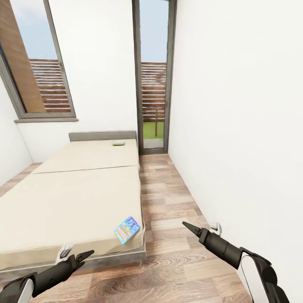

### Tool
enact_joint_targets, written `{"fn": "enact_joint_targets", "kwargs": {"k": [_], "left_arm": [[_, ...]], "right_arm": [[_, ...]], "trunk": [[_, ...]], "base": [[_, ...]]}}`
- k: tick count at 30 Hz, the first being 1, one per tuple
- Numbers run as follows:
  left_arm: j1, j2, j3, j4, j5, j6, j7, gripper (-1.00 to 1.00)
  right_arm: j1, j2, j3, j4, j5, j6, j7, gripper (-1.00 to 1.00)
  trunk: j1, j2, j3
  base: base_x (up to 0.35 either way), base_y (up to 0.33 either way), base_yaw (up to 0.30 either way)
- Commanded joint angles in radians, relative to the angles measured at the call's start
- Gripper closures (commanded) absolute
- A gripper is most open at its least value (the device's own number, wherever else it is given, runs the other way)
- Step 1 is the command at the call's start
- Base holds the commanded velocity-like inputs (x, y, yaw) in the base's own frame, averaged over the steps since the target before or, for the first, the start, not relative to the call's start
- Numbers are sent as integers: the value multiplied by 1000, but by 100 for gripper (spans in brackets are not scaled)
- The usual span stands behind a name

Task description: Put all the toys in the child's room - the three board games (two on the bed and one on the table), the two jigsaw puzzles on the table, and the tennis ball on the table - inside the toy box on the table in the child's room.

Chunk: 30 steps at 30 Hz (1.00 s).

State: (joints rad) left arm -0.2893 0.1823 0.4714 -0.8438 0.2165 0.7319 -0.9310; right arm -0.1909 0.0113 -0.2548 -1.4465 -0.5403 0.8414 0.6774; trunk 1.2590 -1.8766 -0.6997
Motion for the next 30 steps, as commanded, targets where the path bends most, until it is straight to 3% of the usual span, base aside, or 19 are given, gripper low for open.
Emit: {"fn": "enact_joint_targets", "kwargs": {"k": [1,21,26,30], "left_arm": [[-1,0,1,0,3,6,-2,-100],[-1,-1,1,0,3,6,-2,-100],[-1,-1,1,0,3,6,-1,-100],[-1,-2,1,0,3,6,-1,-100]], "right_arm": [[-1,1,-3,0,0,6,4,-100],[-1,4,16,0,13,5,-3,-100],[-1,5,51,4,15,3,-17,-100],[-1,10,106,34,17,-10,-64,-100]], "trunk": [[0,0,-1],[0,0,-1],[0,0,-1],[0,0,-1]], "base": [[0,-72,0],[24,-85,0],[4,-9,0],[1,-3,0]]}}
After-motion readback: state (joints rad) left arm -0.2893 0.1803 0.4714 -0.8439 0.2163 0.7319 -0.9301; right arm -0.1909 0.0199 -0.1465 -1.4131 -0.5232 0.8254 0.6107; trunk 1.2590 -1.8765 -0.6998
